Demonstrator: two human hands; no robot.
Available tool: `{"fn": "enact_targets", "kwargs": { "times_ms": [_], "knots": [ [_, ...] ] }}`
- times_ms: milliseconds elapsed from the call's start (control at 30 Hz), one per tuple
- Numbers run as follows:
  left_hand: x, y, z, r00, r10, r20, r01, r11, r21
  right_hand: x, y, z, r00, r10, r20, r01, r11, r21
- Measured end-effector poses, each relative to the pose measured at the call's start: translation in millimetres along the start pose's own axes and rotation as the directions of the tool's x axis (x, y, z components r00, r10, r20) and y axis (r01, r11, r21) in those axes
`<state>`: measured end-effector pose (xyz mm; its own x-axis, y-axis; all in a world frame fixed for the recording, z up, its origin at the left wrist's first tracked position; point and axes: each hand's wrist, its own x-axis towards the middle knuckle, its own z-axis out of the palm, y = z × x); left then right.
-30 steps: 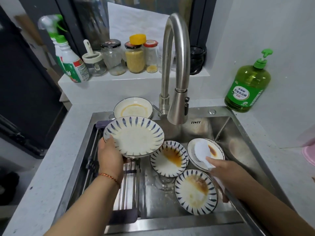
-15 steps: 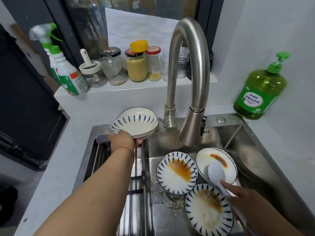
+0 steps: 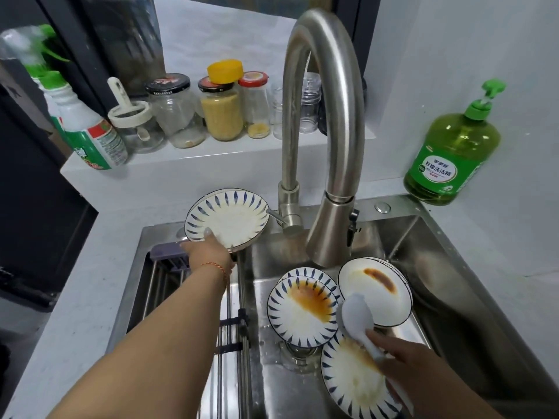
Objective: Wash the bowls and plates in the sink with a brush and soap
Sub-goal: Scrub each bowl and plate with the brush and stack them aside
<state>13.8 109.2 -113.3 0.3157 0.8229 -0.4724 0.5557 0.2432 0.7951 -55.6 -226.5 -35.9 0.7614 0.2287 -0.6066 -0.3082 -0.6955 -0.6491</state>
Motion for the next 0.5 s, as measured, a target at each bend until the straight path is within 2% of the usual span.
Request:
{"fn": "enact_targets", "kwargs": {
  "times_ms": [100,333,433,500],
  "knots": [
    [3.0,1.4,-3.2,0.996,0.015,0.09,-0.02,0.999,0.046,-0.3,3.1,4.7,0.998,0.007,0.062,-0.01,0.999,0.053],
    [-4.3,9.9,-11.5,0.995,-0.019,0.098,-0.009,0.961,0.277,3.1,10.0,8.2,0.996,-0.061,0.071,0.058,0.997,0.047],
    [-32.7,9.7,-15.8,0.993,0.116,-0.018,-0.101,0.92,0.378,5.6,18.6,5.6,0.996,-0.058,0.065,0.056,0.998,0.033],
    [-62.3,-2.3,-13.6,0.952,0.265,-0.155,-0.221,0.942,0.251,9.2,26.7,3.3,0.997,-0.062,0.045,0.059,0.997,0.051]
  ]
}}
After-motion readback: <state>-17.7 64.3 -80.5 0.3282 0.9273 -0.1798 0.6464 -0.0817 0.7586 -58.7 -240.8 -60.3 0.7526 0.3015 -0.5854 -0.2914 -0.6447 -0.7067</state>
